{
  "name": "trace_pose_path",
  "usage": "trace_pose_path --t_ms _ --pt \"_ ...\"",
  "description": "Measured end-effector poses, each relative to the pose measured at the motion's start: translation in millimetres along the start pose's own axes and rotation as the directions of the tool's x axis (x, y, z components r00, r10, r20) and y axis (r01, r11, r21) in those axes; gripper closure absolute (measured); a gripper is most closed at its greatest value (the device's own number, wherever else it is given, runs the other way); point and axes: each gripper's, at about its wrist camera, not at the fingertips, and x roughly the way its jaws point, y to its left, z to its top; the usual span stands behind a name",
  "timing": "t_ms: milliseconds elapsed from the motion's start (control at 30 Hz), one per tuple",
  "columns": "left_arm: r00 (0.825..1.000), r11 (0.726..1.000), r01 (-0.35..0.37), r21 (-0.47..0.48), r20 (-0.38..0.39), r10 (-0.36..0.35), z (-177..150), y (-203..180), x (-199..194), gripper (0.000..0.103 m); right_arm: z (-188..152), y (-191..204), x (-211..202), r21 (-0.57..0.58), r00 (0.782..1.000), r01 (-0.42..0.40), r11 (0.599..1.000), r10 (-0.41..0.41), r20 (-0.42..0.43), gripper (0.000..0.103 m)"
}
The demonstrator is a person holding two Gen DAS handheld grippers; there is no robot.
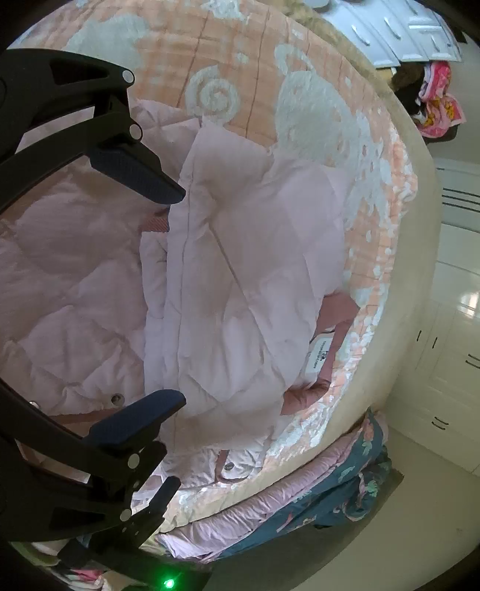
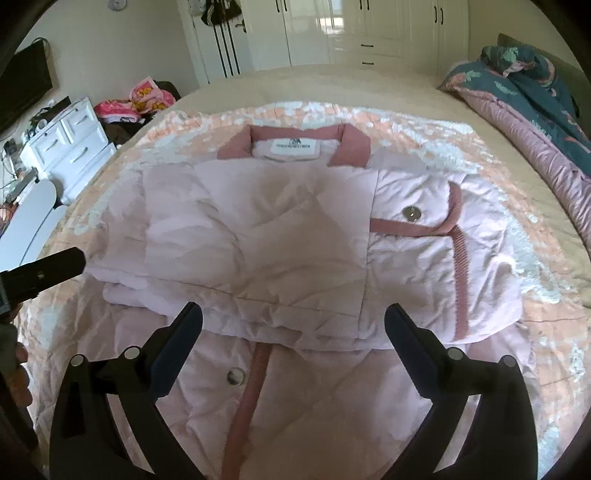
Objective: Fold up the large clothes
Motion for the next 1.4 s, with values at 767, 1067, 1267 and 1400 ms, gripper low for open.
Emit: trace_pose_path --t_ms 767,1067,1267,1400 --pt "0.997 0.999 0.025 0.027 0.068 -0.027 -9 -13 -60 0.009 -4 6 -73 0.024 0.995 -0.03 0.999 0.027 0.093 0.004" --pt "0.995 0.999 0.034 0.041 0.09 -0.038 -13 -20 -78 0.009 -8 8 -98 0.034 0.991 -0.044 0.998 0.04 0.131 0.004" --pt "0.994 0.998 0.037 0.057 0.104 -0.043 -18 -23 -90 0.009 -11 9 -112 0.033 0.988 -0.048 0.998 0.042 0.15 0.004" --pt "0.993 0.997 0.038 0.062 0.113 -0.045 -19 -23 -97 0.009 -13 9 -122 0.029 0.986 -0.049 0.998 0.044 0.162 0.004"
